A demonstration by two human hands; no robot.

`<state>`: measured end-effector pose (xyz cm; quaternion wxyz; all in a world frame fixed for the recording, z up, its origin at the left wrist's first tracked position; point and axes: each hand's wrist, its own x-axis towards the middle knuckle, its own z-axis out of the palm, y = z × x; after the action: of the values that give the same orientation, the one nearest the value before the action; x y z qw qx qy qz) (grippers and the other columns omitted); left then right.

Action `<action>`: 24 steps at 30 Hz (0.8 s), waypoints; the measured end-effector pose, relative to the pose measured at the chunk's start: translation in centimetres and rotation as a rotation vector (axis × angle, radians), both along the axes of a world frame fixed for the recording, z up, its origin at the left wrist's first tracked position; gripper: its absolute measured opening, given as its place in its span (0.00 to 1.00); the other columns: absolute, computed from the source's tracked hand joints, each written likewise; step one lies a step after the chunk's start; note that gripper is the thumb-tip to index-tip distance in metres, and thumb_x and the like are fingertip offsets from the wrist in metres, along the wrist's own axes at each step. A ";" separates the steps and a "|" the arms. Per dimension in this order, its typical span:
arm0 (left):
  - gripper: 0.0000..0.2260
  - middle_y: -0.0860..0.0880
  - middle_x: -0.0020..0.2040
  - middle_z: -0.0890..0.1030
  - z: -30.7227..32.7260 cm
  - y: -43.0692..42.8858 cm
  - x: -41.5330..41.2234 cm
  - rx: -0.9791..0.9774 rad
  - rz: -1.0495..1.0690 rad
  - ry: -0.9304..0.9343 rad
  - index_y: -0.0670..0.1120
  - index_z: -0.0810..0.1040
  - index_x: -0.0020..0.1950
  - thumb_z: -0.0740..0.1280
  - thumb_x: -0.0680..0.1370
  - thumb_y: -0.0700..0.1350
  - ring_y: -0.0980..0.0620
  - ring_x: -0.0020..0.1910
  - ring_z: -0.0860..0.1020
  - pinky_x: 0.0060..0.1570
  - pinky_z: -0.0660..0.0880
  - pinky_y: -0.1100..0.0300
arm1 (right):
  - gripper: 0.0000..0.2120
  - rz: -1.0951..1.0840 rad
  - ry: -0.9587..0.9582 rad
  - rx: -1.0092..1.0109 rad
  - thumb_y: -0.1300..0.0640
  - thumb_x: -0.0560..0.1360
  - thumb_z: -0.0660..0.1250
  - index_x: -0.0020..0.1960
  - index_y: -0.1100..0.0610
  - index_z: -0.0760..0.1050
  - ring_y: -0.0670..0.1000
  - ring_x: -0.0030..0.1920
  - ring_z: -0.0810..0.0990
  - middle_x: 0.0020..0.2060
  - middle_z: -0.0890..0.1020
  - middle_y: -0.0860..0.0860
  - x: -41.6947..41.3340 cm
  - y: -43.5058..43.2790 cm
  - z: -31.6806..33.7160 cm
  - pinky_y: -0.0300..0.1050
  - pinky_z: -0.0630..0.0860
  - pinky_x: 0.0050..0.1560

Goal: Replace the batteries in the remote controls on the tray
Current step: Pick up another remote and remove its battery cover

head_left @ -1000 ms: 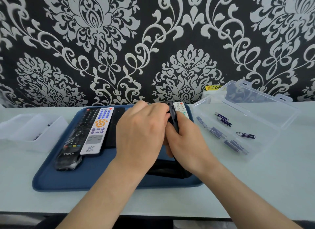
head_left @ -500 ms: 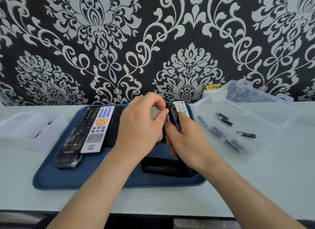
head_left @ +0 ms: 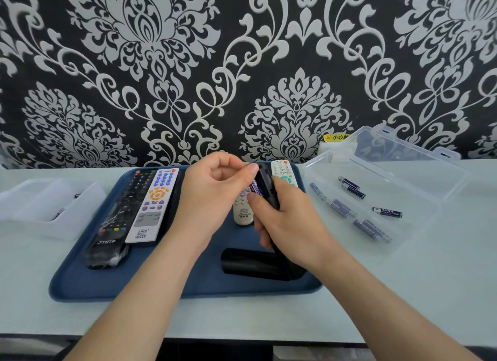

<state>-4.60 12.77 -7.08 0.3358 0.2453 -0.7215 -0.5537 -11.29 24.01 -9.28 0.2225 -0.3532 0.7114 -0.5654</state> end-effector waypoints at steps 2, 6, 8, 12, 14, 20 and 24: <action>0.03 0.49 0.35 0.85 -0.1 0.1 0.1 -0.007 0.034 -0.021 0.46 0.82 0.43 0.74 0.73 0.44 0.57 0.37 0.82 0.39 0.75 0.72 | 0.10 -0.029 0.021 0.011 0.53 0.81 0.63 0.42 0.55 0.69 0.48 0.25 0.73 0.33 0.77 0.55 0.0 0.0 -0.2 0.37 0.72 0.24; 0.01 0.53 0.31 0.83 0.1 0.4 0.1 0.059 0.077 0.001 0.45 0.83 0.43 0.71 0.74 0.41 0.60 0.31 0.79 0.33 0.74 0.70 | 0.09 -0.033 -0.101 -0.052 0.54 0.80 0.65 0.42 0.54 0.70 0.50 0.26 0.74 0.32 0.77 0.54 -0.2 -0.2 0.2 0.41 0.73 0.27; 0.04 0.54 0.30 0.79 -0.1 0.1 -0.1 0.240 0.084 0.049 0.44 0.83 0.43 0.69 0.76 0.39 0.61 0.26 0.71 0.26 0.67 0.70 | 0.09 0.009 -0.284 -0.137 0.55 0.79 0.66 0.42 0.57 0.71 0.51 0.25 0.73 0.29 0.77 0.53 -0.3 -0.3 0.8 0.43 0.72 0.27; 0.09 0.50 0.30 0.73 -0.6 -0.1 -0.7 0.687 0.044 0.170 0.42 0.82 0.43 0.62 0.76 0.36 0.57 0.26 0.66 0.22 0.64 0.67 | 0.10 -0.007 -0.353 -0.215 0.56 0.79 0.68 0.41 0.59 0.72 0.49 0.23 0.71 0.24 0.76 0.49 0.0 -0.7 0.9 0.39 0.70 0.24; 0.09 0.49 0.31 0.73 -0.7 0.0 -0.8 0.840 -0.009 0.214 0.41 0.79 0.45 0.59 0.78 0.37 0.56 0.26 0.66 0.27 0.62 0.66 | 0.06 -0.033 -0.316 -0.204 0.62 0.78 0.68 0.43 0.61 0.74 0.48 0.23 0.70 0.25 0.76 0.50 0.4 -1.3 0.4 0.38 0.69 0.23; 0.11 0.49 0.34 0.73 -0.3 -1.3 0.3 0.865 -0.018 0.260 0.46 0.75 0.51 0.55 0.81 0.36 0.54 0.29 0.69 0.24 0.63 0.62 | 0.06 -0.038 -0.444 -0.146 0.58 0.79 0.67 0.48 0.61 0.75 0.51 0.25 0.73 0.30 0.76 0.55 2.3 -3.5 0.3 0.43 0.73 0.26; 0.12 0.50 0.41 0.79 0.8 -2.4 2.3 0.572 0.044 0.235 0.48 0.75 0.51 0.54 0.82 0.35 0.55 0.35 0.75 0.21 0.64 0.64 | 0.06 -0.052 -0.308 -0.191 0.64 0.76 0.70 0.42 0.58 0.75 0.48 0.25 0.74 0.27 0.78 0.52 3.6 -6.5 1.8 0.41 0.74 0.27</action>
<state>-2.28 10.32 -6.33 0.3461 0.2799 -0.4872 -0.7513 -7.65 17.54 -7.49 0.2795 -0.2634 0.6207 -0.6835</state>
